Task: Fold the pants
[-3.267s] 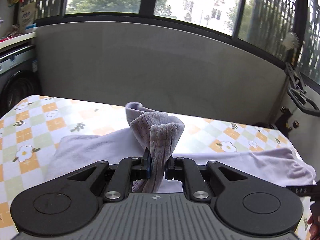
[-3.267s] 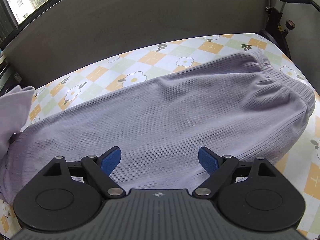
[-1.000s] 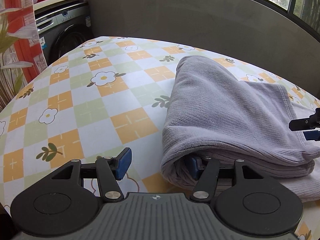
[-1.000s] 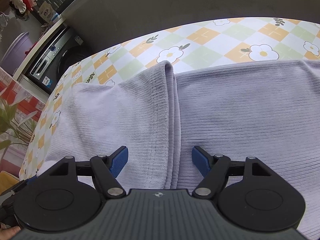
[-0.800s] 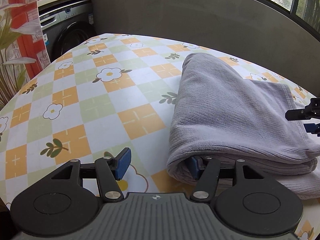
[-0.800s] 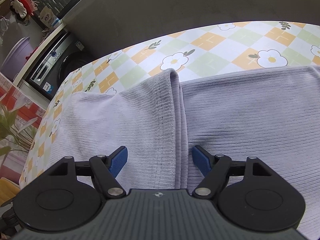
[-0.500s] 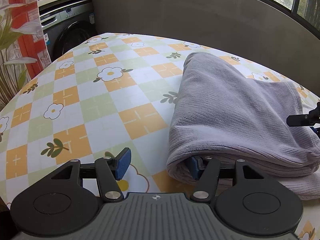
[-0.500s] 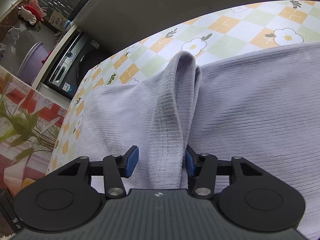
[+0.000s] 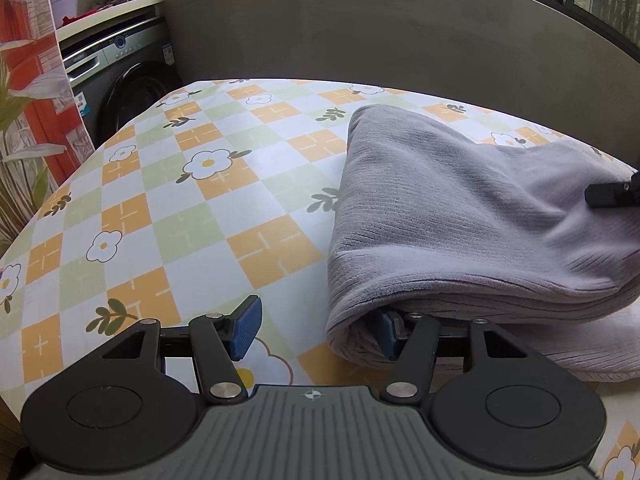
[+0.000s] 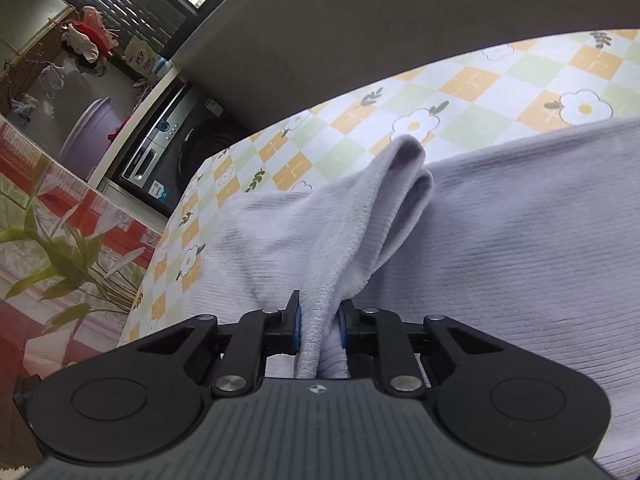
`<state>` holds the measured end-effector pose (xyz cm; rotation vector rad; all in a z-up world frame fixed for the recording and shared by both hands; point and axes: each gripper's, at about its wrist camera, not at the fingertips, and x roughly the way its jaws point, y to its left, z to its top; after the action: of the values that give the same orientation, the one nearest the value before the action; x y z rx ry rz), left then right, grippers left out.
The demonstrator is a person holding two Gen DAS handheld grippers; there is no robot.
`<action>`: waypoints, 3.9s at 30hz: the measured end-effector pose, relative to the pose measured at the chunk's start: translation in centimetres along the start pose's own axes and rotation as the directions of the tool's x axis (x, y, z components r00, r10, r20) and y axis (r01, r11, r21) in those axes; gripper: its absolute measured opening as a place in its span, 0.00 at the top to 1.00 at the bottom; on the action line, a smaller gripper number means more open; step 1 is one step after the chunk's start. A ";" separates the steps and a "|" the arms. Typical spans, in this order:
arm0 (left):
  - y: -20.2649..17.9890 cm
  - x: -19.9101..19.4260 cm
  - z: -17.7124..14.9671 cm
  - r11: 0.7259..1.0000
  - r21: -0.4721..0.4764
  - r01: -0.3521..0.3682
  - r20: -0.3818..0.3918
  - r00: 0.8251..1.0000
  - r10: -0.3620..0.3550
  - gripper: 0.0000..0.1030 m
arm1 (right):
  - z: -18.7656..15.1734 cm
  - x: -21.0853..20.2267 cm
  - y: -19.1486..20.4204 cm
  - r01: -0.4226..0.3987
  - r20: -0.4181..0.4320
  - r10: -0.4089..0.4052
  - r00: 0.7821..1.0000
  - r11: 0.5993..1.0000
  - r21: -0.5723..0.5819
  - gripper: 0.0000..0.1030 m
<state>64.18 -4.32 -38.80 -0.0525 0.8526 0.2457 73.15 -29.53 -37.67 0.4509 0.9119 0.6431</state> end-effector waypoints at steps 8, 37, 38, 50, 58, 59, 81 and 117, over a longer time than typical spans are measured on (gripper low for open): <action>-2.9 -0.3 -0.3 0.992 0.122 0.028 0.020 0.999 -0.030 0.40 | 1.4 -5.1 -0.2 0.061 0.119 -0.059 0.991 0.998 -0.013 0.84; -1.4 0.0 0.6 0.999 -0.002 0.037 -0.062 0.997 -0.037 0.33 | -2.0 -5.4 -9.1 0.223 -0.078 -0.211 0.974 0.955 0.197 0.47; -1.2 -0.2 0.8 0.997 -0.024 0.070 -0.087 0.994 -0.072 0.33 | -1.8 -5.6 -9.2 0.227 -0.070 -0.217 0.974 0.954 0.198 0.47; 0.6 -1.6 8.7 0.926 -0.213 0.311 0.047 0.950 -0.308 0.34 | 3.4 -3.6 -10.0 0.210 0.039 -0.221 0.975 0.960 0.185 0.47; -2.9 10.0 15.3 0.941 -0.277 0.195 -0.061 0.974 -0.220 0.34 | 5.0 0.8 -12.1 0.227 -0.010 -0.232 0.973 0.942 0.246 0.47; -3.1 11.0 15.5 0.942 -0.280 0.184 -0.082 0.973 -0.215 0.34 | 5.0 1.0 -12.1 0.214 -0.015 -0.217 0.976 0.946 0.243 0.48; -2.8 6.9 14.3 0.972 -0.127 0.197 -0.047 0.978 -0.204 0.65 | 0.7 -6.2 -10.2 0.257 0.002 -0.259 0.966 0.959 0.124 0.68; -1.5 0.0 0.8 0.997 -0.035 0.066 -0.163 0.984 -0.071 0.50 | -6.4 -8.7 -6.6 0.265 -0.058 -0.263 0.963 0.964 0.032 0.94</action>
<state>65.08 -5.66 -38.34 -0.1311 1.0098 0.1907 65.99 -39.68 -40.12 0.3405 1.0162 0.3948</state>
